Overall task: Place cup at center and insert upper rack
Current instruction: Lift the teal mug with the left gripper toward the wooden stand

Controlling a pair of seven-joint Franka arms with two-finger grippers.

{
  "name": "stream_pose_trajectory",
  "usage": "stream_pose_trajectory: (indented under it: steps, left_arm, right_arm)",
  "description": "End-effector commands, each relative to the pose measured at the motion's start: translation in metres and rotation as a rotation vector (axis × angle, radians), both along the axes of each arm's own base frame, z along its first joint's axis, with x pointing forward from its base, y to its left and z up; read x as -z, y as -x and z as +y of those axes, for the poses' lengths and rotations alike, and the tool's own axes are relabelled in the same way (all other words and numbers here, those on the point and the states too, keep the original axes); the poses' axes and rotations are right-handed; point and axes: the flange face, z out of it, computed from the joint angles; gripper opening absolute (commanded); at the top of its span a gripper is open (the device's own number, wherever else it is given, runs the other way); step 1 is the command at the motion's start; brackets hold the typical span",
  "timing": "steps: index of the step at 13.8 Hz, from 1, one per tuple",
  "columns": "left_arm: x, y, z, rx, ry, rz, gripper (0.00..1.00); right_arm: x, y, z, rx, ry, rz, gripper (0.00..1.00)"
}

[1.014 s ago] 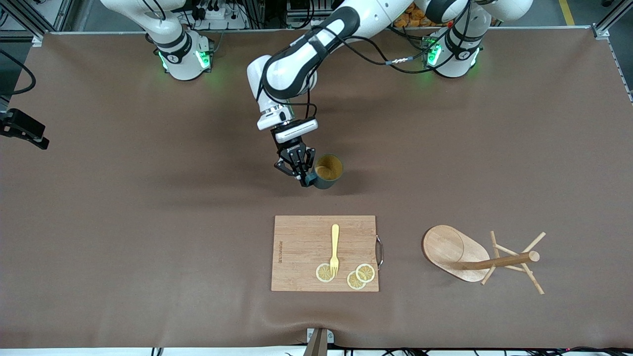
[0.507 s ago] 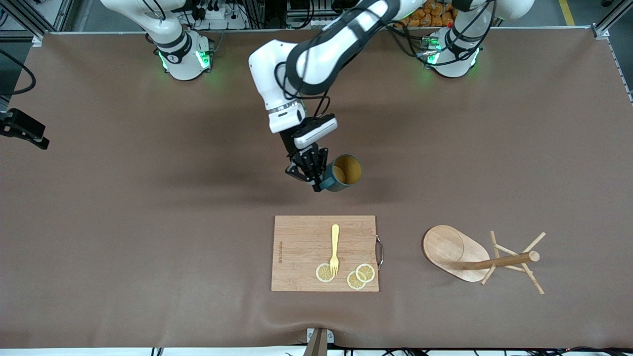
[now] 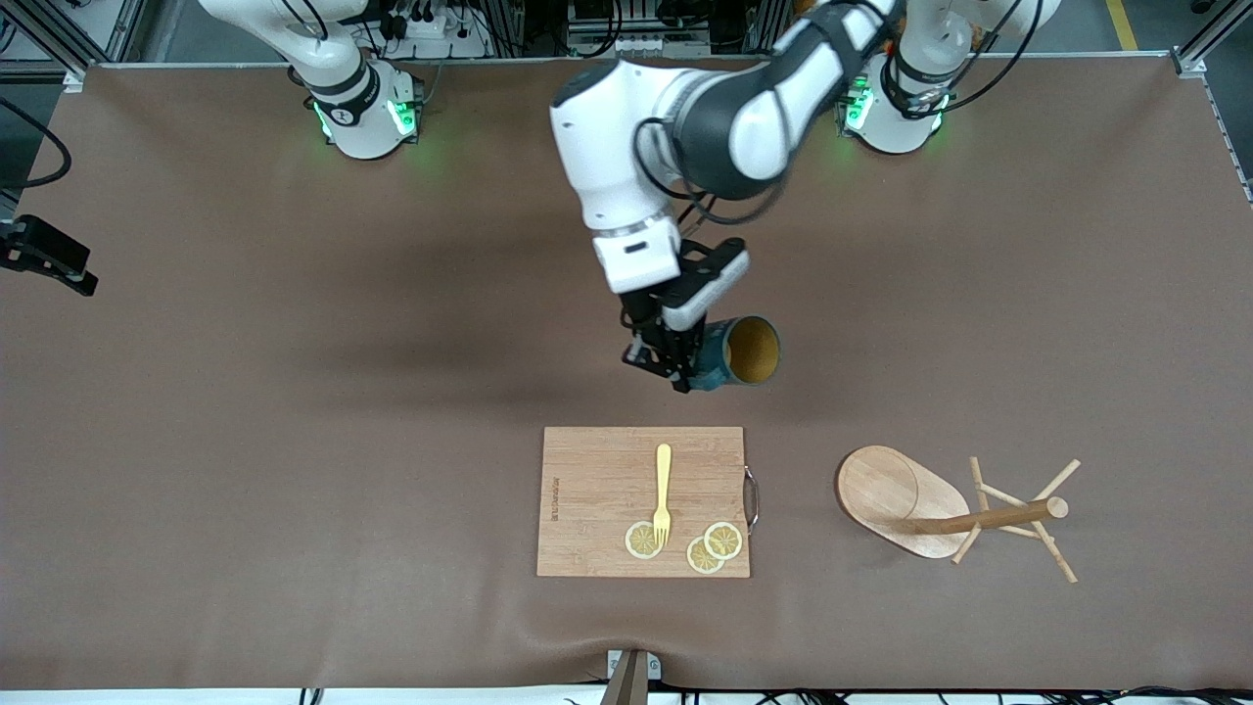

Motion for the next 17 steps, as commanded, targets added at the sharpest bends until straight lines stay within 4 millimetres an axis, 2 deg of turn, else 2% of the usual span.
stream_pose_trajectory:
  steps: [1, 4, 8, 10, 12, 15, 17]
  left_arm:
    - [-0.019, -0.015, 0.024, -0.019, 0.090, 0.034, 0.00]
    - [-0.033, -0.037, 0.056, 0.007, 0.160, 0.110, 0.00]
    - [-0.035, -0.069, 0.106, 0.055, 0.253, 0.237, 0.00]
    - [-0.040, -0.087, 0.135, 0.037, 0.346, 0.267, 0.00]
    - [-0.040, -0.098, 0.157, 0.017, 0.415, 0.296, 0.00]
    - [-0.041, -0.120, 0.190, -0.039, 0.517, 0.270, 0.00]
    - [-0.042, -0.132, 0.203, -0.054, 0.571, 0.221, 0.00]
  right_arm:
    - [-0.003, -0.001, -0.002, 0.012, -0.006, 0.002, 1.00]
    - [-0.002, 0.000, -0.001, 0.013, -0.007, 0.011, 1.00]
    - [-0.002, 0.000, -0.001, 0.013, -0.007, 0.017, 1.00]
    - [-0.002, 0.001, 0.002, 0.007, -0.006, 0.017, 1.00]
    - [-0.004, 0.001, 0.000, 0.010, -0.007, 0.014, 1.00]
    - [-0.003, 0.001, -0.001, 0.011, -0.007, 0.015, 1.00]
    - [-0.003, 0.001, 0.000, 0.012, -0.006, 0.017, 1.00]
